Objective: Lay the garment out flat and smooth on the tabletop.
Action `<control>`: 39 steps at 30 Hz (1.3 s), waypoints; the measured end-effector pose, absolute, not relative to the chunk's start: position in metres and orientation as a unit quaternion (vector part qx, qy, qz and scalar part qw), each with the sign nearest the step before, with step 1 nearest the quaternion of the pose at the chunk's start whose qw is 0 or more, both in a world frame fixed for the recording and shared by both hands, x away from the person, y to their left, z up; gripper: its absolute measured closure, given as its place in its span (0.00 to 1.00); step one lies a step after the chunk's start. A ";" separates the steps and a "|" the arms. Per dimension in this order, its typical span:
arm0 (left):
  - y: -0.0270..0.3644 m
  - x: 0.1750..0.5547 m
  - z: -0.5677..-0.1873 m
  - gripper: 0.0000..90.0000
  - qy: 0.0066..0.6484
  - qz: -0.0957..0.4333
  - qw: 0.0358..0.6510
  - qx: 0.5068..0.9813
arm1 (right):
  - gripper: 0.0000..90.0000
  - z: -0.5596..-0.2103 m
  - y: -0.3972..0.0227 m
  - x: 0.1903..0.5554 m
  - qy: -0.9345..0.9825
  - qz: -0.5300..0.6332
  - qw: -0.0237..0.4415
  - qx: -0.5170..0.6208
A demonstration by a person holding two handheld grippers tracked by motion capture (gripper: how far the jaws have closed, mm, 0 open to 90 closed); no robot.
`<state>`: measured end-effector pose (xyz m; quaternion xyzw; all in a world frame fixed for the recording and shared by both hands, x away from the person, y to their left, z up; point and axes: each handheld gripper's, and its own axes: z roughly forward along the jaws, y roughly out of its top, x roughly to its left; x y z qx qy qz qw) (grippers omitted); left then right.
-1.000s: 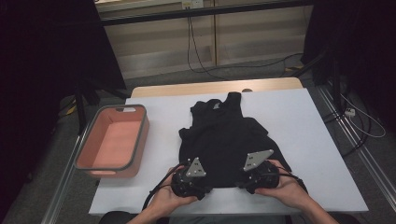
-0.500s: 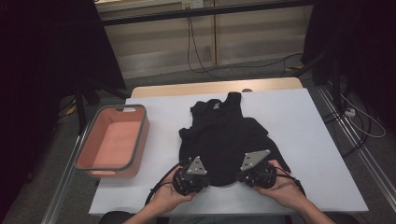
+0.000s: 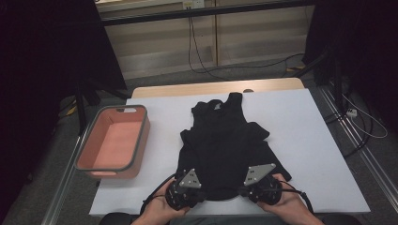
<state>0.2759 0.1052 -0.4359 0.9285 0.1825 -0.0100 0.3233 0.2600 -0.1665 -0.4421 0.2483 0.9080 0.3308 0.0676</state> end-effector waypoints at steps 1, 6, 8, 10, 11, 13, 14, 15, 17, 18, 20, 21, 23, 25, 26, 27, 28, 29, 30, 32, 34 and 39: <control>0.107 0.273 -0.436 0.97 0.179 -0.010 0.322 0.930 | 0.96 -0.442 -0.166 0.256 0.908 0.331 0.065 0.247; 0.113 0.254 -0.433 0.97 0.177 -0.024 0.326 0.928 | 0.96 -0.441 -0.164 0.237 0.909 0.335 0.048 0.243; 0.115 0.248 -0.433 0.97 0.175 -0.028 0.323 0.930 | 0.96 -0.441 -0.162 0.229 0.910 0.338 0.037 0.238; 0.117 0.245 -0.434 0.96 0.184 -0.033 0.332 0.924 | 0.95 -0.440 -0.161 0.223 0.912 0.336 0.036 0.231; 0.117 0.247 -0.433 0.95 0.183 -0.034 0.337 0.923 | 0.93 -0.440 -0.160 0.221 0.912 0.337 0.035 0.232; 0.118 0.253 -0.430 0.86 0.188 -0.033 0.350 0.917 | 0.79 -0.439 -0.162 0.223 0.907 0.345 0.037 0.241; 0.120 0.256 -0.427 0.78 0.194 -0.026 0.351 0.916 | 0.67 -0.438 -0.164 0.226 0.904 0.349 0.041 0.245; 0.121 0.259 -0.425 0.75 0.202 -0.024 0.360 0.910 | 0.59 -0.437 -0.166 0.229 0.898 0.354 0.050 0.255; 0.125 0.266 -0.419 0.72 0.206 -0.008 0.368 0.907 | 0.56 -0.431 -0.173 0.237 0.889 0.367 0.058 0.269; 0.128 0.270 -0.416 0.71 0.213 0.003 0.372 0.903 | 0.54 -0.428 -0.177 0.241 0.883 0.376 0.064 0.275; 0.135 0.279 -0.411 0.67 0.232 0.011 0.381 0.895 | 0.50 -0.421 -0.186 0.250 0.875 0.378 0.087 0.290; 0.139 0.284 -0.409 0.64 0.242 0.013 0.385 0.891 | 0.50 -0.419 -0.192 0.255 0.871 0.379 0.093 0.298; 0.144 0.290 -0.407 0.63 0.249 0.027 0.390 0.886 | 0.49 -0.416 -0.203 0.263 0.859 0.387 0.102 0.320; 0.147 0.297 -0.408 0.63 0.257 0.048 0.381 0.887 | 0.48 -0.413 -0.213 0.269 0.851 0.391 0.112 0.331; 0.148 0.302 -0.409 0.63 0.259 0.056 0.372 0.890 | 0.50 -0.414 -0.217 0.273 0.847 0.391 0.113 0.341; 0.148 0.306 -0.412 0.63 0.261 0.063 0.365 0.892 | 0.52 -0.415 -0.222 0.278 0.844 0.386 0.115 0.354; 0.148 0.311 -0.414 0.63 0.252 0.078 0.358 0.896 | 0.53 -0.417 -0.226 0.283 0.843 0.378 0.118 0.365; 0.147 0.315 -0.418 0.62 0.242 0.096 0.357 0.897 | 0.57 -0.419 -0.230 0.289 0.846 0.367 0.121 0.367; 0.148 0.319 -0.422 0.60 0.241 0.107 0.351 0.898 | 0.59 -0.423 -0.234 0.295 0.848 0.352 0.130 0.375; 0.152 0.329 -0.426 0.61 0.269 0.094 0.337 0.897 | 0.60 -0.431 -0.245 0.307 0.845 0.330 0.132 0.400; 0.153 0.335 -0.429 0.62 0.272 0.097 0.336 0.897 | 0.60 -0.440 -0.255 0.314 0.841 0.320 0.130 0.417; 0.148 0.347 -0.440 0.61 0.279 0.110 0.307 0.903 | 0.67 -0.446 -0.255 0.321 0.851 0.308 0.124 0.406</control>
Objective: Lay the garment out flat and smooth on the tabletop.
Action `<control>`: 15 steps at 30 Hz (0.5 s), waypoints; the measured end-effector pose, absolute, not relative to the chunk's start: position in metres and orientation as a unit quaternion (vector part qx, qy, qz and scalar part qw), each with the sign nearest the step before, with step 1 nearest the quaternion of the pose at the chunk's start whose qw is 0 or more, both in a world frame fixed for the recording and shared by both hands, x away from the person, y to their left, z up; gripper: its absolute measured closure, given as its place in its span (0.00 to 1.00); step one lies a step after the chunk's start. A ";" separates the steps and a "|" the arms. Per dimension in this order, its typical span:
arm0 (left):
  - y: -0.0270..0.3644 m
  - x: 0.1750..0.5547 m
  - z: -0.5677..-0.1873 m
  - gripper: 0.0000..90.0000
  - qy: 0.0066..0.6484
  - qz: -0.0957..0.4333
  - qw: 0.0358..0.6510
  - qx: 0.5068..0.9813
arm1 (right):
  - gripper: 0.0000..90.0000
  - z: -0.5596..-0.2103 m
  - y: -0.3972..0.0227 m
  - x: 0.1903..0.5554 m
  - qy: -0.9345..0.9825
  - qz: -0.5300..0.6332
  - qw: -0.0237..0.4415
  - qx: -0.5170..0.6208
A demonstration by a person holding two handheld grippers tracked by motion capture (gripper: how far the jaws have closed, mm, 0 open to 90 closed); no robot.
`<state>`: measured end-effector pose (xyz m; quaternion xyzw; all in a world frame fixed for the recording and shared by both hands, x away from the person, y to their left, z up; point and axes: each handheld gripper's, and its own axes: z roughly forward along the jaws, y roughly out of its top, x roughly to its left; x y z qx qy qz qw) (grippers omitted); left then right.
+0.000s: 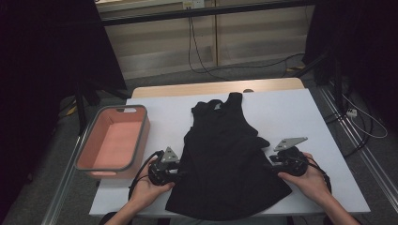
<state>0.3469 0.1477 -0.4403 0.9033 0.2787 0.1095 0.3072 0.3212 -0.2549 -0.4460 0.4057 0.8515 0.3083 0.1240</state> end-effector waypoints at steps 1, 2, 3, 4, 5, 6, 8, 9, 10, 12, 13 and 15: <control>0.147 0.346 -0.440 0.63 0.277 0.108 0.311 0.903 | 0.75 -0.446 -0.254 0.322 0.854 0.308 0.119 0.401; 0.147 0.346 -0.440 0.66 0.274 0.105 0.310 0.904 | 0.81 -0.445 -0.253 0.323 0.855 0.308 0.110 0.402; 0.148 0.345 -0.441 0.71 0.274 0.094 0.314 0.904 | 0.93 -0.445 -0.253 0.323 0.856 0.311 0.103 0.400; 0.149 0.344 -0.441 0.81 0.272 0.083 0.317 0.905 | 0.99 -0.445 -0.253 0.322 0.856 0.318 0.092 0.397; 0.148 0.342 -0.440 0.91 0.281 0.077 0.316 0.903 | 0.99 -0.446 -0.252 0.320 0.853 0.319 0.096 0.401; 0.148 0.341 -0.439 0.99 0.283 0.080 0.314 0.903 | 1.00 -0.446 -0.253 0.318 0.851 0.321 0.103 0.402; 0.149 0.341 -0.437 1.00 0.282 0.081 0.307 0.905 | 1.00 -0.445 -0.253 0.312 0.853 0.312 0.119 0.402; 0.151 0.341 -0.436 1.00 0.282 0.080 0.306 0.906 | 1.00 -0.444 -0.253 0.308 0.855 0.306 0.122 0.402; 0.153 0.340 -0.436 1.00 0.287 0.081 0.304 0.905 | 1.00 -0.443 -0.254 0.305 0.856 0.301 0.126 0.400; 0.161 0.339 -0.436 1.00 0.295 0.079 0.297 0.905 | 1.00 -0.442 -0.259 0.298 0.856 0.297 0.125 0.405; 0.166 0.338 -0.436 1.00 0.301 0.078 0.300 0.902 | 1.00 -0.442 -0.261 0.295 0.855 0.297 0.127 0.405; 0.174 0.337 -0.435 1.00 0.314 0.084 0.295 0.898 | 1.00 -0.441 -0.266 0.289 0.855 0.292 0.128 0.408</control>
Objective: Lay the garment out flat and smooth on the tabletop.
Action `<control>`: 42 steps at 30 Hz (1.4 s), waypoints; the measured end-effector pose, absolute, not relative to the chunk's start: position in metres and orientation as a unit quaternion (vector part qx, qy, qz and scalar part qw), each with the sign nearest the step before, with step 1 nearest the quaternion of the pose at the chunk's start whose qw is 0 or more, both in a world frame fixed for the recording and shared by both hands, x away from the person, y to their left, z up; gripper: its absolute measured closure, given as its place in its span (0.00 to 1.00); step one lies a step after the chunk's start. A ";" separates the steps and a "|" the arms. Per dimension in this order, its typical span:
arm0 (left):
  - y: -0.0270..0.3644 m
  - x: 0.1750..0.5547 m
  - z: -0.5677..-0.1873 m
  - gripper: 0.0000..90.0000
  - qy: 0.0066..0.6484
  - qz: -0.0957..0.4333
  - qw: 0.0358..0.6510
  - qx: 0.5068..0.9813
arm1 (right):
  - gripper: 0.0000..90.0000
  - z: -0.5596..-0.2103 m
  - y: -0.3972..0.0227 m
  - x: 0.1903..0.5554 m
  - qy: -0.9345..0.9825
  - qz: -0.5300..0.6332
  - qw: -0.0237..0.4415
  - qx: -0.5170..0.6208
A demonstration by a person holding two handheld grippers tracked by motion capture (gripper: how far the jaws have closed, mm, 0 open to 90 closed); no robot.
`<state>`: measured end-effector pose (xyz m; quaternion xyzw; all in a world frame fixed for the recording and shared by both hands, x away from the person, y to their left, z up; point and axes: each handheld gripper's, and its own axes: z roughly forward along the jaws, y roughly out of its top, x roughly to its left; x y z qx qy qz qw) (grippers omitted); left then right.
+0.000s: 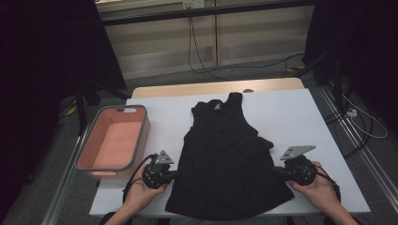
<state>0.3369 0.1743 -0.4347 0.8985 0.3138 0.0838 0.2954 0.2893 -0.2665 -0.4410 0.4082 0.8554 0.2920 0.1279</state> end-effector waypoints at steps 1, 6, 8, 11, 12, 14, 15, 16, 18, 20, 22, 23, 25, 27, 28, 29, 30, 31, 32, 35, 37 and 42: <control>0.179 0.336 -0.435 1.00 0.317 0.084 0.294 0.898 | 1.00 -0.441 -0.269 0.287 0.856 0.288 0.133 0.408; 0.191 0.336 -0.436 1.00 0.336 0.064 0.319 0.884 | 1.00 -0.440 -0.284 0.277 0.852 0.285 0.134 0.417; 0.188 0.338 -0.433 1.00 0.330 0.066 0.331 0.882 | 1.00 -0.439 -0.288 0.274 0.852 0.280 0.134 0.422; 0.178 0.339 -0.431 0.86 0.312 0.078 0.330 0.887 | 1.00 -0.437 -0.291 0.268 0.857 0.267 0.141 0.417; 0.174 0.340 -0.432 0.77 0.310 0.081 0.326 0.889 | 1.00 -0.436 -0.292 0.266 0.859 0.265 0.139 0.416; 0.168 0.340 -0.434 0.72 0.299 0.087 0.321 0.894 | 0.99 -0.435 -0.294 0.263 0.859 0.263 0.133 0.419; 0.166 0.341 -0.436 0.69 0.295 0.091 0.317 0.897 | 0.98 -0.434 -0.295 0.261 0.855 0.267 0.134 0.424; 0.164 0.342 -0.438 0.65 0.296 0.099 0.312 0.897 | 0.96 -0.434 -0.296 0.261 0.850 0.279 0.134 0.427; 0.162 0.346 -0.439 0.60 0.294 0.099 0.306 0.900 | 0.86 -0.432 -0.298 0.264 0.843 0.295 0.143 0.427; 0.160 0.349 -0.440 0.58 0.295 0.099 0.307 0.900 | 0.80 -0.432 -0.298 0.271 0.838 0.302 0.144 0.431; 0.157 0.351 -0.441 0.62 0.300 0.087 0.313 0.897 | 0.75 -0.432 -0.298 0.281 0.832 0.312 0.143 0.436; 0.156 0.351 -0.441 0.67 0.303 0.084 0.315 0.895 | 0.73 -0.432 -0.298 0.287 0.827 0.316 0.140 0.444; 0.154 0.349 -0.441 0.89 0.300 0.081 0.313 0.897 | 0.71 -0.433 -0.296 0.299 0.824 0.315 0.141 0.449; 0.153 0.347 -0.440 0.98 0.298 0.090 0.310 0.898 | 0.69 -0.434 -0.292 0.311 0.822 0.312 0.144 0.454; 0.153 0.347 -0.440 0.99 0.296 0.093 0.307 0.899 | 0.69 -0.435 -0.291 0.316 0.822 0.315 0.142 0.453; 0.153 0.346 -0.439 0.99 0.299 0.092 0.307 0.899 | 0.69 -0.436 -0.289 0.321 0.820 0.317 0.145 0.454; 0.154 0.345 -0.439 1.00 0.299 0.095 0.303 0.900 | 0.68 -0.437 -0.287 0.326 0.818 0.314 0.151 0.458; 0.155 0.344 -0.438 1.00 0.299 0.093 0.301 0.901 | 0.68 -0.437 -0.285 0.329 0.817 0.310 0.154 0.462; 0.157 0.343 -0.437 1.00 0.302 0.093 0.299 0.900 | 0.68 -0.439 -0.284 0.332 0.817 0.310 0.153 0.461; 0.164 0.339 -0.437 1.00 0.307 0.095 0.300 0.898 | 0.67 -0.446 -0.279 0.333 0.824 0.300 0.148 0.458; 0.171 0.339 -0.435 1.00 0.317 0.098 0.302 0.893 | 0.69 -0.448 -0.277 0.331 0.822 0.307 0.155 0.454; 0.188 0.336 -0.430 1.00 0.341 0.093 0.315 0.881 | 0.98 -0.447 -0.272 0.329 0.833 0.307 0.148 0.436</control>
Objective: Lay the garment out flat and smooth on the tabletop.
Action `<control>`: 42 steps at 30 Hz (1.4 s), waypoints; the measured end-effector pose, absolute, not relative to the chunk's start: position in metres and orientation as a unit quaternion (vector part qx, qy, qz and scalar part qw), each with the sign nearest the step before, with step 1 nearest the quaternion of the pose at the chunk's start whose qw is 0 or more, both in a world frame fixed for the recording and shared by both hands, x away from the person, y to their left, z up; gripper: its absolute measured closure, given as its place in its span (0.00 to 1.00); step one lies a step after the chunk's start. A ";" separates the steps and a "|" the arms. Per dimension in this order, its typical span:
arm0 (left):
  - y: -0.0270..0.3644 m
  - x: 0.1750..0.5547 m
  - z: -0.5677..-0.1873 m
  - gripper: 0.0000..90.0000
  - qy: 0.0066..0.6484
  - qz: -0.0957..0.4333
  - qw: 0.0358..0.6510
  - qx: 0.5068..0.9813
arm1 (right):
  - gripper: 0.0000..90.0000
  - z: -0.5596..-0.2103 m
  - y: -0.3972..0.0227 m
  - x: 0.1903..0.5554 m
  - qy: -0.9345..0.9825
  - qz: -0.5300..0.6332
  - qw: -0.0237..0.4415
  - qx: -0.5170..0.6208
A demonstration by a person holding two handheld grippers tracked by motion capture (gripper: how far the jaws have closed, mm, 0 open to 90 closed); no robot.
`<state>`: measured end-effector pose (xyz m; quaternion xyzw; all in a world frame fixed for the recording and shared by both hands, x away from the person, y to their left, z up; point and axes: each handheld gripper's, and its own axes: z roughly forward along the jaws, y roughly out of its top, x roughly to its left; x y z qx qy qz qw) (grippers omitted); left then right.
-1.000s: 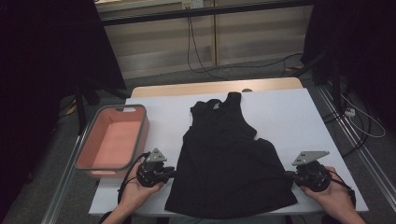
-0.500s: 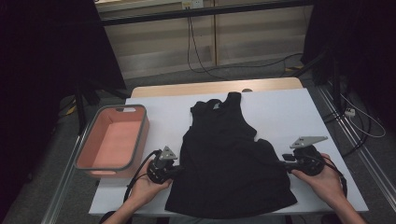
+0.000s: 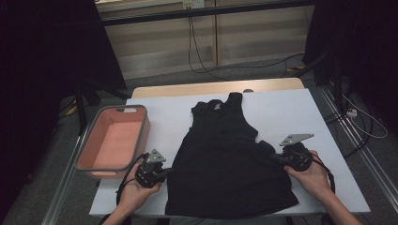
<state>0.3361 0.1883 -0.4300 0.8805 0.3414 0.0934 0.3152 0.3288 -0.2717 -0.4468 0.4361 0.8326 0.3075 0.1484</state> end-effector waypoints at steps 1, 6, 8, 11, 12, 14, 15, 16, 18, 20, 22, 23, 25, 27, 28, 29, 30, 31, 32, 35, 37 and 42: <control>0.190 0.335 -0.430 1.00 0.344 0.095 0.314 0.880 | 0.99 -0.447 -0.271 0.328 0.833 0.305 0.153 0.435; 0.196 0.328 -0.429 1.00 0.348 0.100 0.313 0.878 | 0.99 -0.442 -0.281 0.323 0.827 0.281 0.188 0.449; 0.198 0.329 -0.430 1.00 0.355 0.097 0.313 0.876 | 0.99 -0.442 -0.290 0.320 0.821 0.276 0.194 0.461; 0.196 0.329 -0.431 1.00 0.355 0.104 0.309 0.876 | 0.99 -0.439 -0.293 0.316 0.818 0.257 0.221 0.465; 0.196 0.329 -0.431 1.00 0.353 0.103 0.313 0.876 | 0.99 -0.439 -0.292 0.315 0.819 0.259 0.223 0.462; 0.194 0.330 -0.431 0.99 0.350 0.100 0.323 0.874 | 0.95 -0.440 -0.291 0.316 0.818 0.273 0.211 0.460; 0.193 0.331 -0.430 0.99 0.344 0.093 0.331 0.874 | 0.88 -0.440 -0.290 0.316 0.816 0.284 0.208 0.460; 0.192 0.331 -0.429 0.98 0.341 0.092 0.339 0.872 | 0.81 -0.439 -0.289 0.317 0.814 0.292 0.207 0.458; 0.189 0.331 -0.425 0.88 0.333 0.099 0.352 0.870 | 0.70 -0.434 -0.287 0.319 0.806 0.318 0.200 0.457; 0.186 0.330 -0.420 0.84 0.318 0.098 0.369 0.868 | 0.63 -0.429 -0.282 0.319 0.810 0.338 0.178 0.444; 0.180 0.328 -0.417 0.75 0.319 0.105 0.370 0.866 | 0.55 -0.428 -0.272 0.316 0.822 0.346 0.163 0.422; 0.177 0.326 -0.415 0.69 0.315 0.106 0.368 0.869 | 0.54 -0.427 -0.265 0.314 0.828 0.349 0.153 0.412; 0.169 0.322 -0.413 0.66 0.300 0.105 0.370 0.873 | 0.49 -0.427 -0.250 0.309 0.842 0.343 0.143 0.390; 0.161 0.318 -0.413 0.63 0.282 0.095 0.370 0.880 | 0.47 -0.427 -0.236 0.305 0.855 0.345 0.127 0.367; 0.157 0.314 -0.415 0.63 0.272 0.091 0.367 0.885 | 0.47 -0.426 -0.229 0.302 0.860 0.347 0.117 0.356; 0.154 0.311 -0.417 0.63 0.262 0.086 0.362 0.890 | 0.48 -0.426 -0.223 0.300 0.863 0.351 0.111 0.345; 0.151 0.308 -0.421 0.63 0.254 0.078 0.357 0.896 | 0.50 -0.426 -0.217 0.297 0.869 0.350 0.103 0.334; 0.148 0.305 -0.424 0.62 0.250 0.075 0.352 0.899 | 0.50 -0.426 -0.212 0.294 0.875 0.349 0.100 0.321; 0.146 0.304 -0.428 0.60 0.245 0.073 0.349 0.901 | 0.49 -0.426 -0.208 0.291 0.878 0.350 0.096 0.312; 0.144 0.303 -0.433 0.55 0.231 0.067 0.342 0.908 | 0.47 -0.434 -0.203 0.284 0.883 0.351 0.086 0.301; 0.142 0.301 -0.435 0.54 0.225 0.054 0.339 0.912 | 0.45 -0.440 -0.203 0.283 0.885 0.345 0.081 0.303; 0.133 0.296 -0.440 0.48 0.197 0.056 0.326 0.923 | 0.55 -0.446 -0.198 0.278 0.895 0.329 0.093 0.288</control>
